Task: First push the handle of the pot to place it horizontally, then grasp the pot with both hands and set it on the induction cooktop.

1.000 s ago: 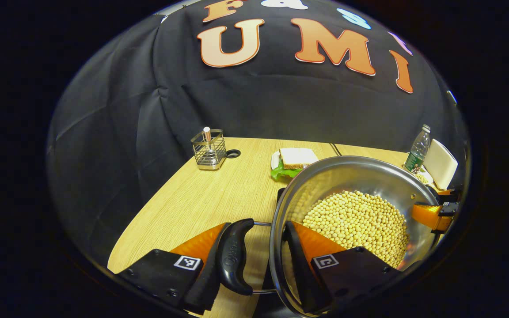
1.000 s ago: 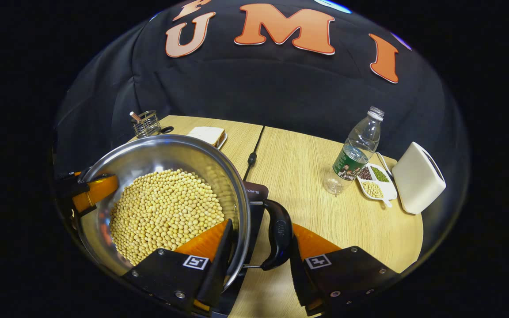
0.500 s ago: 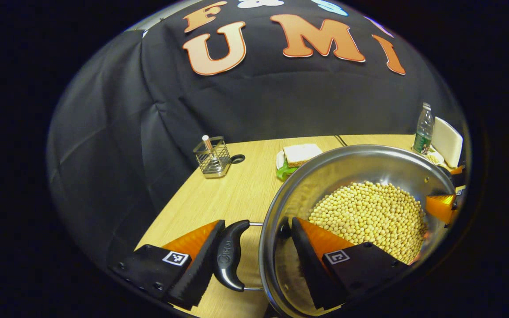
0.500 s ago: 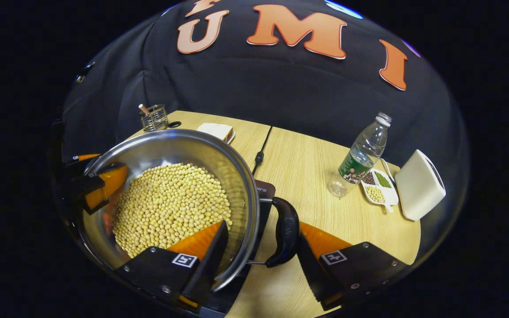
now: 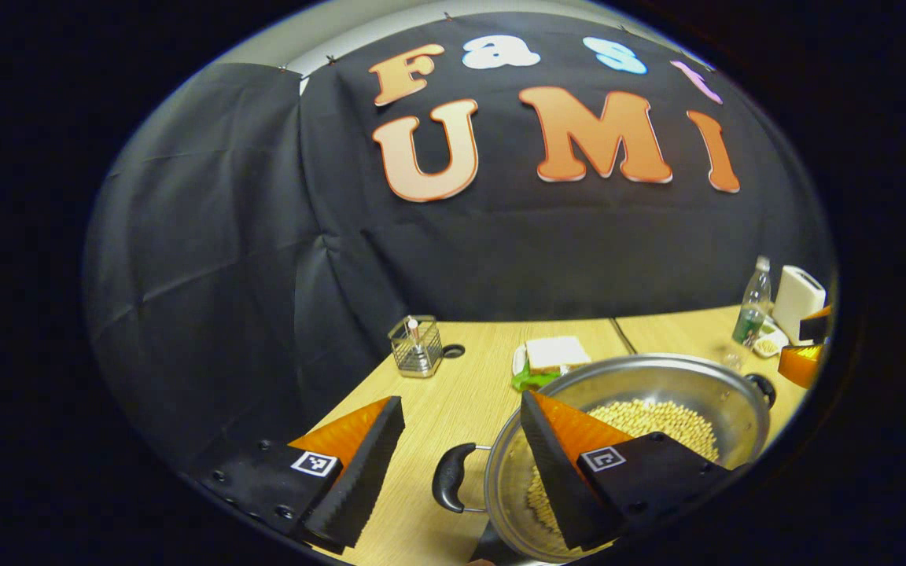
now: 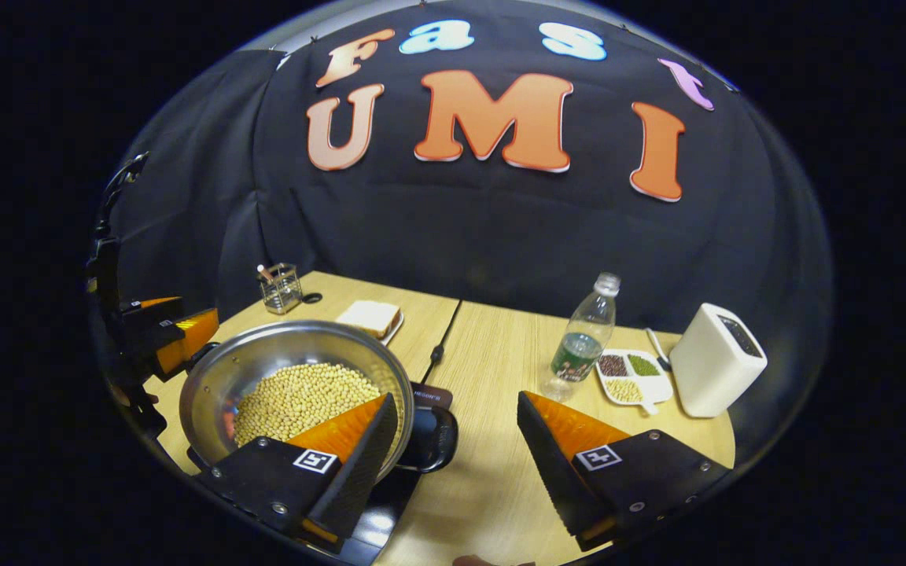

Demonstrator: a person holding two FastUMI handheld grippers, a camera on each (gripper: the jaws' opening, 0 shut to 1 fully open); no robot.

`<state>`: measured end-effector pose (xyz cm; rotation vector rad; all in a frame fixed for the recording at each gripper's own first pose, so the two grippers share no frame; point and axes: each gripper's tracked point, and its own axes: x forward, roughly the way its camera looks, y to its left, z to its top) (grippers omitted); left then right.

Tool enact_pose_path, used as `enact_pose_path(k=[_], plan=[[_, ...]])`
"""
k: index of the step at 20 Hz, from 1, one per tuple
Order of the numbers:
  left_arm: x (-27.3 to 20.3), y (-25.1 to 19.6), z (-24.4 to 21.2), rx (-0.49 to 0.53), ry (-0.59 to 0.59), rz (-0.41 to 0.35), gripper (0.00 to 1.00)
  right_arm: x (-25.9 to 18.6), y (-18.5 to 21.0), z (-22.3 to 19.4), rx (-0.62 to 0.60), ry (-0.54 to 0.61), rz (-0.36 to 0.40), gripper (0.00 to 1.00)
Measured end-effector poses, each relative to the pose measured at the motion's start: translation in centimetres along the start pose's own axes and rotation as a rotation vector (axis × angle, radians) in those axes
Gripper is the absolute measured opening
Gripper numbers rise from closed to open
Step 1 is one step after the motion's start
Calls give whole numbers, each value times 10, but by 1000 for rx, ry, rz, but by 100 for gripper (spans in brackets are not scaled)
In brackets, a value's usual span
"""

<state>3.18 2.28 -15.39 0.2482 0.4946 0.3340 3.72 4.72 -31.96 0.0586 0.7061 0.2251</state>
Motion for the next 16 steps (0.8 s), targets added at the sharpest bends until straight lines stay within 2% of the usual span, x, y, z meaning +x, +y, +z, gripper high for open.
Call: enact_pose_path(k=[1,2,3,4,10,11,12,14,16], plan=[[-7,-2,15,-14,-33,-6,100,-9,-12,16,-9,-57,-20,95],[-17,-5,29,-22,-66,-11,96,-22,-23,30,-17,-106,-36,94],[-29,-7,45,-30,-98,-7,100,-36,-32,43,-24,-146,-45,94],[-37,-9,61,-33,-133,-8,96,-49,-39,53,-28,-179,-52,94],[-97,-36,134,-105,-281,-70,100,-119,-83,100,-53,-317,-88,96],[-108,-40,146,-111,-298,-82,96,-131,-92,106,-58,-340,-100,98],[-118,-43,158,-116,-316,-93,96,-143,-100,115,-58,-363,-107,95],[-139,-47,183,-133,-364,-108,100,-170,-113,133,-50,-415,-105,95],[-162,-49,208,-155,-406,-119,100,-195,-123,148,-50,-454,-98,95]])
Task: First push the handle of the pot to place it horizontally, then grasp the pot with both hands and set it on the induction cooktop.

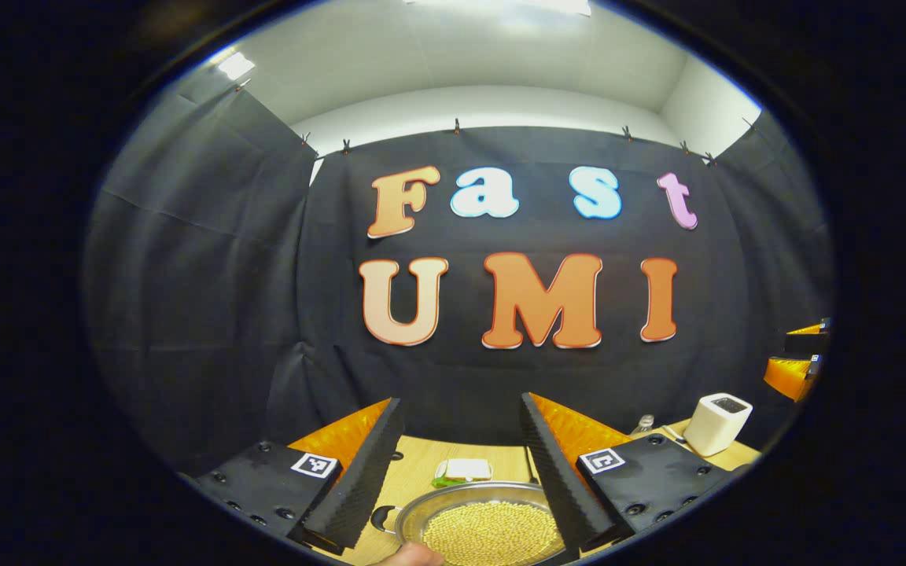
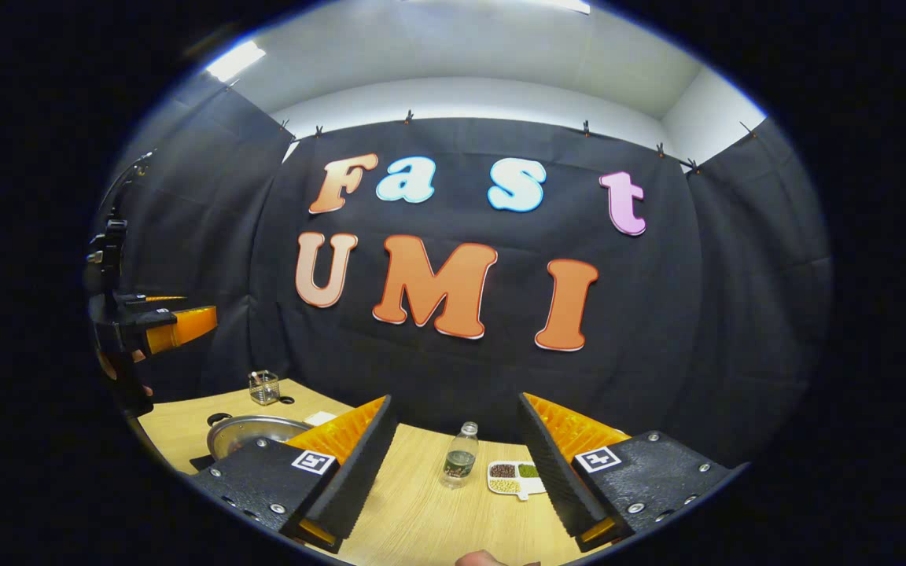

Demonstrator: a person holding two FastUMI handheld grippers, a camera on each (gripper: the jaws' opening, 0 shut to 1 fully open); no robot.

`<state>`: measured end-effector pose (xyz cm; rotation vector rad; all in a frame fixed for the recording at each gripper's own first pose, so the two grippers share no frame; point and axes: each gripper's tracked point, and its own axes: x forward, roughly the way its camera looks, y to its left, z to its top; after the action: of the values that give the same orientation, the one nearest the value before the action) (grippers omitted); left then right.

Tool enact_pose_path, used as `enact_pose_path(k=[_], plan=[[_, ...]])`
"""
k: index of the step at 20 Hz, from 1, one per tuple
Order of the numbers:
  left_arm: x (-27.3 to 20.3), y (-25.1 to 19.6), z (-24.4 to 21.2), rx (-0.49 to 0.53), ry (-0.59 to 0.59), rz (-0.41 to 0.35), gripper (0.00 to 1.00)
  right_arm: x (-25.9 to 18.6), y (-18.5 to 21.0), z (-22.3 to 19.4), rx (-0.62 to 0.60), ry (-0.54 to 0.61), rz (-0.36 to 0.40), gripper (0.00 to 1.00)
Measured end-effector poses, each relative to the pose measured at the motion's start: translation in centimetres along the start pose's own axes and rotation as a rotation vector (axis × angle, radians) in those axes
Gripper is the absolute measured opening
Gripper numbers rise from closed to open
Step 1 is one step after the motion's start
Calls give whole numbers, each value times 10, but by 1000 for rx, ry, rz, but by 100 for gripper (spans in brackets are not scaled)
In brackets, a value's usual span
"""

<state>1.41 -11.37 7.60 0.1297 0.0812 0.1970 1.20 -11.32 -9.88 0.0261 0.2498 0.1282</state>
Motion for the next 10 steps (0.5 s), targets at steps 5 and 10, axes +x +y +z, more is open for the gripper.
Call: enact_pose_path(k=[5,10], plan=[[-35,-6,68,-16,-79,21,92,-41,-50,55,-31,-100,-73,95],[-72,-8,113,39,-155,46,100,-67,-96,81,-61,-134,-123,95]])
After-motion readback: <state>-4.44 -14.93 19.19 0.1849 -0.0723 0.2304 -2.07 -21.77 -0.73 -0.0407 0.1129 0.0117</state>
